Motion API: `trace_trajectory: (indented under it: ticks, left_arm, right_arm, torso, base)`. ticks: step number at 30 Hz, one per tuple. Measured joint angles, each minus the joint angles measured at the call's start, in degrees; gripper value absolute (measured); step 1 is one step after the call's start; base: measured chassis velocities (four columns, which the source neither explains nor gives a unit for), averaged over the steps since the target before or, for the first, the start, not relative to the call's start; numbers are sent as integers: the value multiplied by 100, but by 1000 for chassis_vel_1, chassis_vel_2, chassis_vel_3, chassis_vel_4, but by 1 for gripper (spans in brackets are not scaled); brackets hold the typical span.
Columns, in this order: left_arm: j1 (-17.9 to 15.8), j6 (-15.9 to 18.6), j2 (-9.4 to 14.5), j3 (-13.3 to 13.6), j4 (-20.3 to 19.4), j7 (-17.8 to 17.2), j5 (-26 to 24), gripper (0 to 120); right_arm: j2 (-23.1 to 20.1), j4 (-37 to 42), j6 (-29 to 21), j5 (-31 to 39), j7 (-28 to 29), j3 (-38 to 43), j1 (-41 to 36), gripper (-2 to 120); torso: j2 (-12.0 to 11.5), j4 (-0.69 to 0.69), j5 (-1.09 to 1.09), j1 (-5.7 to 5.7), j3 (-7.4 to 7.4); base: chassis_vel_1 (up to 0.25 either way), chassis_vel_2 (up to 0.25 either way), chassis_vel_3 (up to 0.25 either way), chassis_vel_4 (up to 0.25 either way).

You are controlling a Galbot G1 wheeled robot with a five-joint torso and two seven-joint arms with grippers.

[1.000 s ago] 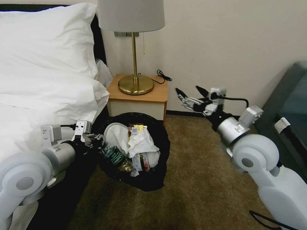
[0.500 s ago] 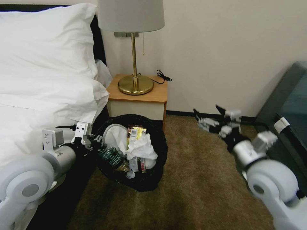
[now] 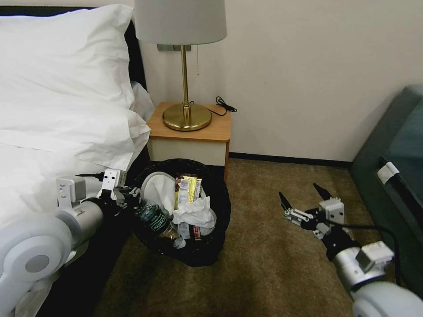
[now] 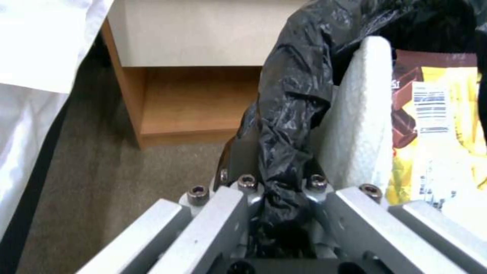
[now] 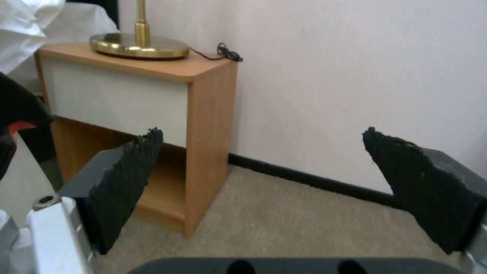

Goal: Pick up the trash bin, then pick up the garbage on the floor and place it into the trash bin.

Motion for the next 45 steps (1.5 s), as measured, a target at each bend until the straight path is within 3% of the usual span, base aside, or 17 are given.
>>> trace_trajectory:
  ticks: [12,24,35,45]
  left_arm:
    - [380,-1,-337,96,-208,0,318,1]
    - [857,-1,-558,-93,-401,-42,662,1]
    - [954,0,-683,-83,-426,28,845,1]
    - [950,0,-631,-59,-441,59,836,1]
  right_arm:
    - [548,185,246,-822,-186,-72,-451,100]
    - [1117,228,749,-1640,-261,-335,-783,100]
    - [1159,233,790,-1718,-260,-332,-775,100]
    - [1176,243,762,-1722,-269,-334,-807,100]
  torso:
    - [0,-1,-1,0,0]
    - [0,-1,-1,1,0]
    - [0,-2,0,1,0]
    - [0,-1,-1,1,0]
  base:
    - [0,0,0,0]
    - [0,0,0,0]
    - [0,0,0,0]
    - [0,0,0,0]
